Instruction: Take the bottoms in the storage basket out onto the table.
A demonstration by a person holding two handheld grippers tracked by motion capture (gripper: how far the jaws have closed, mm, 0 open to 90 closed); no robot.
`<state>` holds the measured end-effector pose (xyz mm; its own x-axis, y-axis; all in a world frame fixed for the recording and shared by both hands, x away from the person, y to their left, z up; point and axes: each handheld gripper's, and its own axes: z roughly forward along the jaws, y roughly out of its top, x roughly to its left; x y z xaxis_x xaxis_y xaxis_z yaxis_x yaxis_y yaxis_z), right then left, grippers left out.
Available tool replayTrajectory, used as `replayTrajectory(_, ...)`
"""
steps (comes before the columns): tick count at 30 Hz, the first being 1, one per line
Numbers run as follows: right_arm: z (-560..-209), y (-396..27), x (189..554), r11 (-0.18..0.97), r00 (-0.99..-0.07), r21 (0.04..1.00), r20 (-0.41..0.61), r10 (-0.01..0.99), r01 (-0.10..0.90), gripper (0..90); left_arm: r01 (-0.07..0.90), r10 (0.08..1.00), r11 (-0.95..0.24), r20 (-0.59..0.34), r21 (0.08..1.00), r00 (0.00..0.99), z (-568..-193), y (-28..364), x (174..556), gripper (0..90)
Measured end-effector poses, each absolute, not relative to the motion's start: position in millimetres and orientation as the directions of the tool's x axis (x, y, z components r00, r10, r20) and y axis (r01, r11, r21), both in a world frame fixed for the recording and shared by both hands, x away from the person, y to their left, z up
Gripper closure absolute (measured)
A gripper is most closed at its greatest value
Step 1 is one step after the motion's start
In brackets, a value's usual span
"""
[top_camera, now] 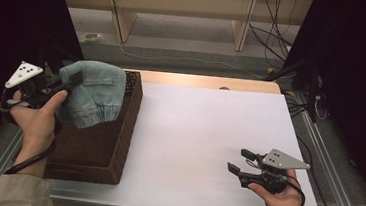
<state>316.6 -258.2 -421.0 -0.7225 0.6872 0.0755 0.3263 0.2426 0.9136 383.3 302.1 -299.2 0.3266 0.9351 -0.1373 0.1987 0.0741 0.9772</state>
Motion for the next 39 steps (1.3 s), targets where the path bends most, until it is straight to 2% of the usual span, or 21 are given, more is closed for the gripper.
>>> replayTrajectory(39, -421, -258, 317, 0.241, -0.722, 0.915, 0.074, 0.688, 0.324, 31.9, 0.177, 0.921, 0.073, -0.134, 0.981, 0.367, -289, 285, 383, 76.4)
